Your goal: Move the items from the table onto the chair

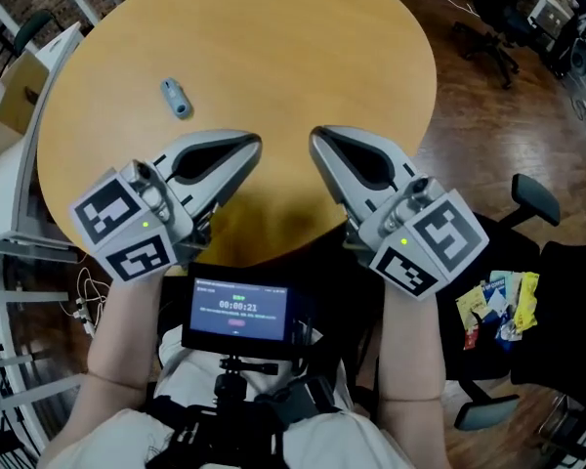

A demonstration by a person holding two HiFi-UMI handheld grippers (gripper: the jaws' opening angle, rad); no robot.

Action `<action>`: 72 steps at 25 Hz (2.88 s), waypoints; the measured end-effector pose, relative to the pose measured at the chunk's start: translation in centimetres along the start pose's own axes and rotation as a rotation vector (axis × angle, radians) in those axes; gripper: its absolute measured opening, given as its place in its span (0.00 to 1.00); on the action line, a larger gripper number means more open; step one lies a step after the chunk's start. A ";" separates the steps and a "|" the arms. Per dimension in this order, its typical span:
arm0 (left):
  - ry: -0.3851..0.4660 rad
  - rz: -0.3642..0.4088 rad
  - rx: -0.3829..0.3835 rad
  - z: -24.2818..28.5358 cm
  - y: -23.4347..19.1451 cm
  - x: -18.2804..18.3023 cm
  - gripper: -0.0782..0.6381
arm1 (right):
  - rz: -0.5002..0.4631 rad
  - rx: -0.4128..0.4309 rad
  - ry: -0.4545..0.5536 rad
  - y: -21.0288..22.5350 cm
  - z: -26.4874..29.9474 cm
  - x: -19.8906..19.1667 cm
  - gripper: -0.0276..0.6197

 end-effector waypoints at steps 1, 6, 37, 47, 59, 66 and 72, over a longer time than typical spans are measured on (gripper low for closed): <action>0.000 -0.007 0.017 -0.8 -0.9 -0.3 0.12 | -0.006 0.017 -0.004 -0.6 1.0 0.1 0.04; -0.002 -0.018 0.080 -4.1 -3.9 -1.6 0.12 | -0.032 0.076 -0.032 -2.7 5.2 0.3 0.04; -0.036 -0.015 0.251 -11.1 -10.1 -5.5 0.12 | -0.162 0.166 -0.171 -9.6 16.2 0.0 0.04; -0.042 -0.013 0.231 -10.9 -9.9 -5.6 0.12 | -0.149 0.150 -0.216 -8.7 17.1 -0.6 0.04; -0.035 -0.011 0.268 -11.9 -10.8 -5.7 0.12 | -0.153 0.110 -0.304 -7.5 19.9 -1.1 0.07; -0.061 -0.043 0.255 -11.7 -10.1 -5.5 0.12 | -0.190 0.111 -0.424 -5.8 22.7 -1.4 0.07; -0.061 -0.027 0.213 -11.9 -10.3 -5.6 0.12 | -0.203 0.116 -0.519 -5.4 24.6 -2.5 0.18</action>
Point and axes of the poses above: the fingertips, and each gripper's own axes: z forward along the fingers, y to its right, x out of its top, the point moved 1 cm from there along -z, backward along the fingers, and after that the axes turned 11 degrees about -y, right-handed, at the moved point
